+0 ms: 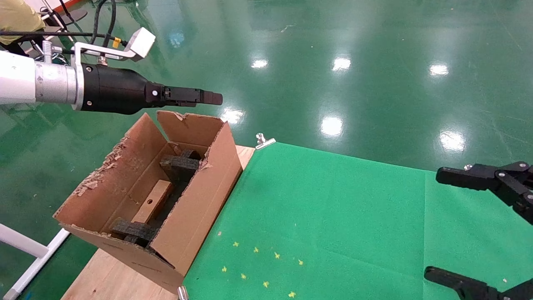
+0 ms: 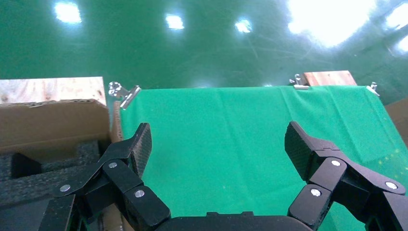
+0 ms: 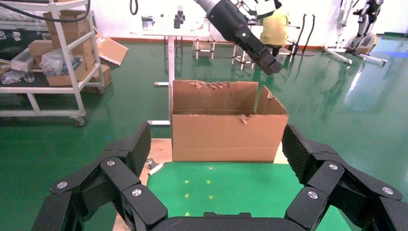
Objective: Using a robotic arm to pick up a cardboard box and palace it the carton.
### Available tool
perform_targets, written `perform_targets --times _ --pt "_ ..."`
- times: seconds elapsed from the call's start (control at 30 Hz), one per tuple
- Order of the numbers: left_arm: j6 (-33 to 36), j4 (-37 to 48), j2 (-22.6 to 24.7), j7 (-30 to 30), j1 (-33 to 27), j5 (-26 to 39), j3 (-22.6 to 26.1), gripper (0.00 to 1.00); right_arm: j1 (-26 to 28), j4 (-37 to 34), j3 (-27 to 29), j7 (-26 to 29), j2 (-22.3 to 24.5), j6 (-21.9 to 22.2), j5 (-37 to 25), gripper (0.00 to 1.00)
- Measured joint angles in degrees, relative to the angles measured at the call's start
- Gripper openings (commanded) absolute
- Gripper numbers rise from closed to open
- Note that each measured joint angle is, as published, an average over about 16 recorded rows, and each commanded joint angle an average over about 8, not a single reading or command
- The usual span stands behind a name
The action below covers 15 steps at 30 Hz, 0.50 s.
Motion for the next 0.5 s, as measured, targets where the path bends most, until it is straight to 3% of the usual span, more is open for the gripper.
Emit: perform_targets --times 0.5 --pt "2.1 -7.2 -0.8 5.9 7.5 -4.6 -6.4 1.00 0.0 0.0 0.0 0.0 0.0 0.0 0.0 1.00"
